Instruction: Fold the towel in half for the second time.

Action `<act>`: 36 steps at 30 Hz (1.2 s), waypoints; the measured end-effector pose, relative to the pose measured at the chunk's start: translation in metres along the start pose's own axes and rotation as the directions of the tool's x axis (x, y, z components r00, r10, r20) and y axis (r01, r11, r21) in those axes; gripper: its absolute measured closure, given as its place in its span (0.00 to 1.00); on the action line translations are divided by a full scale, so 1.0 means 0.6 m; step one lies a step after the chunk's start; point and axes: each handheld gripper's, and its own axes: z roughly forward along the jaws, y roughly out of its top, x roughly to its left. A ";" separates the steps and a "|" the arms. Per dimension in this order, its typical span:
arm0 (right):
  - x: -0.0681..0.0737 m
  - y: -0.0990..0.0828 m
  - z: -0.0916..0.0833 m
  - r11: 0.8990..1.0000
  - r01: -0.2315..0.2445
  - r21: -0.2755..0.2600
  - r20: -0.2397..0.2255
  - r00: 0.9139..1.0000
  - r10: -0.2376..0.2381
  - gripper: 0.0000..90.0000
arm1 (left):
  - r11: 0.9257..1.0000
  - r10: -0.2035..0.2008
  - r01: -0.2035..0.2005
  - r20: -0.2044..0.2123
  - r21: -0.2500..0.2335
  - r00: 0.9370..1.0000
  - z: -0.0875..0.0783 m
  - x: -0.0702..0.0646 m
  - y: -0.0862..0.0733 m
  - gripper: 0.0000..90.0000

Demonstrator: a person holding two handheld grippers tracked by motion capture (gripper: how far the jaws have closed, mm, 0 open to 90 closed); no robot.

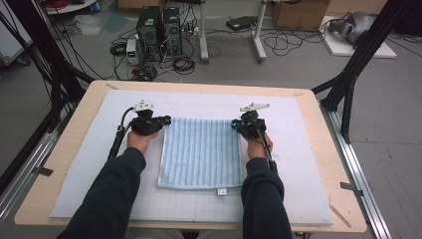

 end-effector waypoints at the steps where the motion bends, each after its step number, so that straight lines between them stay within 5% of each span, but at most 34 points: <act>1: 0.002 0.000 -0.003 1.000 0.000 -0.007 -0.005 1.000 0.000 0.95 | 1.000 0.000 0.000 0.006 -0.008 1.000 -0.004 -0.002 0.000 0.95; 7: 0.011 -0.003 -0.035 0.997 0.006 -0.071 -0.036 0.999 -0.009 0.95 | 0.998 -0.018 0.021 0.065 -0.059 0.998 -0.034 -0.011 -0.011 0.95; 19: 0.038 -0.043 -0.093 0.990 0.023 -0.139 -0.102 0.994 -0.037 0.95 | 0.989 0.062 -0.038 0.174 -0.139 0.983 -0.102 -0.062 -0.034 0.95; 36: 0.066 -0.101 -0.133 0.987 0.033 -0.157 -0.154 0.986 -0.058 0.94 | 0.988 0.085 -0.055 0.219 -0.142 0.972 -0.143 -0.090 -0.083 0.94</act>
